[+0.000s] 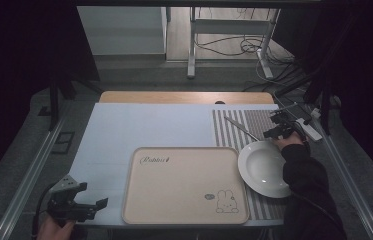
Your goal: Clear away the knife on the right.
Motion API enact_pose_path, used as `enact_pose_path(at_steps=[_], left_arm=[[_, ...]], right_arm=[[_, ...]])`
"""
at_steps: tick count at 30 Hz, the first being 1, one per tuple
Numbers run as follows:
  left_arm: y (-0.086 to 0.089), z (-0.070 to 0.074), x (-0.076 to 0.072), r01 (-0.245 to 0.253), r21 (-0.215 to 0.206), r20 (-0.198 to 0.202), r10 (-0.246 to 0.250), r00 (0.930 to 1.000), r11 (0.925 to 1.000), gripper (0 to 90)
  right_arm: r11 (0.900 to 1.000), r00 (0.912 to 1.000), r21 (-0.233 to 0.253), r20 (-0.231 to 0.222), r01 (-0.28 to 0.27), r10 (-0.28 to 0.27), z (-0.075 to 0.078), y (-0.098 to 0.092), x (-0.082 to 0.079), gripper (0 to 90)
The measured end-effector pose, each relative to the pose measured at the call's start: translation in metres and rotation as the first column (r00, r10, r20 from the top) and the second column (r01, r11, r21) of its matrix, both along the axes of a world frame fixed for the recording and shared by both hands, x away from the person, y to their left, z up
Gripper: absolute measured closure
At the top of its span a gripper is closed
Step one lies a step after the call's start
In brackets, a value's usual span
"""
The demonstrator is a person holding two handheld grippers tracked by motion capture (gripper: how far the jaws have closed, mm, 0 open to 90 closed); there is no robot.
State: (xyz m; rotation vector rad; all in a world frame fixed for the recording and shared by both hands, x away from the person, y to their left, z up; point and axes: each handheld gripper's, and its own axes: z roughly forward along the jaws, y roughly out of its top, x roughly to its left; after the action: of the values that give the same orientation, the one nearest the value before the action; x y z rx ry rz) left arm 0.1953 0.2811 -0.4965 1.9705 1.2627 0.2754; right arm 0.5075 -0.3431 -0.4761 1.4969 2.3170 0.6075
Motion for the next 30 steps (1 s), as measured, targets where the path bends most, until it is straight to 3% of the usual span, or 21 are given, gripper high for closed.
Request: enact_pose_path(at_steps=[3,7,9,11,12,19,20,21,22,25,26,27,28,30], left_arm=[[0.000,0.000,0.000,0.000,0.000,0.000,0.000,1.0000,1.0000,0.8],[0.000,0.000,0.000,0.001,0.002,0.001,-0.001,1.0000,1.0000,0.9],[0.000,0.000,0.000,0.001,0.001,0.001,-0.001,1.0000,1.0000,0.9],[0.000,0.000,0.000,0.001,0.001,0.001,-0.001,1.0000,1.0000,0.8],[0.000,0.000,0.000,0.001,0.002,0.001,-0.001,1.0000,1.0000,0.8],[0.000,0.000,-0.001,0.001,0.002,0.002,-0.001,1.0000,1.0000,0.8],[0.001,0.000,-0.001,0.003,0.003,0.002,-0.003,1.0000,1.0000,0.8],[0.001,0.000,-0.001,0.003,0.003,0.002,-0.003,1.0000,1.0000,0.8],[0.000,0.000,-0.001,0.002,0.003,0.002,-0.002,1.0000,1.0000,0.8],[0.000,0.000,-0.001,0.002,0.003,0.002,-0.002,1.0000,1.0000,0.8],[0.000,0.000,-0.001,0.002,0.004,0.002,-0.002,1.0000,1.0000,0.8],[0.000,0.000,-0.001,0.002,0.004,0.002,-0.002,1.0000,1.0000,0.8],[0.000,0.000,-0.001,0.002,0.004,0.002,-0.002,1.0000,1.0000,0.8],[0.000,0.000,-0.001,0.003,0.006,0.001,-0.003,1.0000,1.0000,0.8]], right_arm=[[1.000,0.9999,0.018,0.010,0.003,-0.003,0.002,0.002,0.004,35.3],[0.999,0.9998,0.039,0.017,0.007,-0.008,0.002,0.008,0.009,9.4],[1.000,0.9998,0.017,0.012,-0.016,0.015,-0.001,0.016,0.010,0.0],[0.999,0.9995,0.013,0.008,-0.029,0.029,-0.002,0.019,0.011,0.0],[0.999,0.9989,-0.012,0.000,-0.047,0.047,-0.005,0.024,0.012,0.0],[0.995,0.9967,-0.069,-0.052,-0.066,0.063,-0.017,0.034,0.018,0.1],[0.992,0.9958,-0.096,-0.058,-0.075,0.070,-0.020,0.034,0.019,7.8],[0.992,0.9958,-0.096,-0.058,-0.075,0.070,-0.020,0.034,0.019,7.8],[0.991,0.9943,-0.104,-0.075,-0.083,0.075,-0.022,0.033,0.020,14.7],[0.994,0.9920,-0.058,-0.092,-0.092,0.086,-0.021,0.030,0.020,25.1],[0.994,0.9918,-0.053,-0.088,-0.097,0.092,-0.020,0.030,0.019,32.5],[0.990,0.9873,-0.054,-0.093,-0.134,0.128,-0.017,0.029,0.018,47.0],[0.990,0.9873,-0.054,-0.093,-0.134,0.128,-0.017,0.029,0.018,47.0],[0.982,0.9781,-0.056,-0.114,-0.181,0.174,-0.014,0.030,0.017,68.5]])
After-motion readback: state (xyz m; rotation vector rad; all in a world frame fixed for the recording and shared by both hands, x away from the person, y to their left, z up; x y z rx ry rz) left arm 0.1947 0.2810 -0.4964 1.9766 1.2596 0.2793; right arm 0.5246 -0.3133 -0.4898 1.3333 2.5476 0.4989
